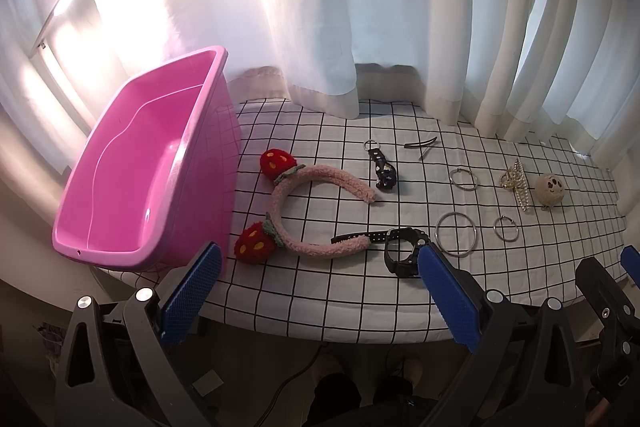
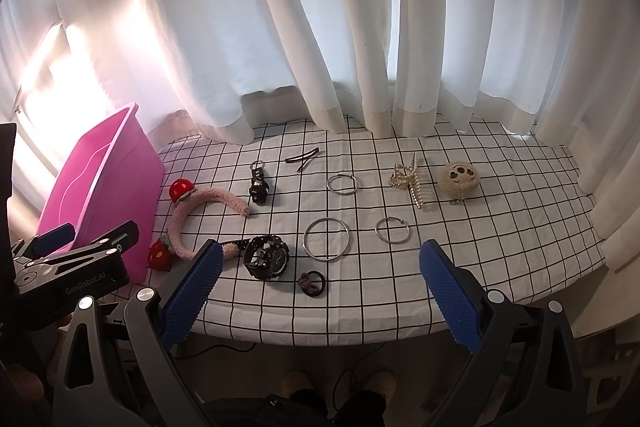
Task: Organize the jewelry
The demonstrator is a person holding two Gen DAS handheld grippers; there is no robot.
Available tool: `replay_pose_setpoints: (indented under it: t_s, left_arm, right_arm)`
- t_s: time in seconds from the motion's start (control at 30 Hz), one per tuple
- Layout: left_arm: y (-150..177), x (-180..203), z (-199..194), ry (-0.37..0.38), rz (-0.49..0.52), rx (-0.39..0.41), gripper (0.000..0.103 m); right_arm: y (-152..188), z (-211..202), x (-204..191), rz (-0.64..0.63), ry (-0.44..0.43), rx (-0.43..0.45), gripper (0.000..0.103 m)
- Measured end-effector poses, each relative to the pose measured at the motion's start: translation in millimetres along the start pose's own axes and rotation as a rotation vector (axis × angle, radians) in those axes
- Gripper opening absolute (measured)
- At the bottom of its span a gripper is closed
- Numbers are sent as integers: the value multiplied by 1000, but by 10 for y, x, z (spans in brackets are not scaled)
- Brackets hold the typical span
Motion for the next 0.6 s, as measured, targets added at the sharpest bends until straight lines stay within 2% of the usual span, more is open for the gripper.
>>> replay_pose_setpoints:
  t_s: [0.6]
  left_arm:
    - [4,-15,18,0,-1,-4,97]
  right_arm:
    - [1,8,-8,-1,1,-3,94]
Point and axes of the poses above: each gripper's, at about its wrist camera, not at the fingertips, and z roughly the way its jaws point, x to its right, y to its underside, the point moved 2 cm from there along z, roughly the way its jaws point, and after that the axes turned 1 degree about y, right-handed, at the moved point
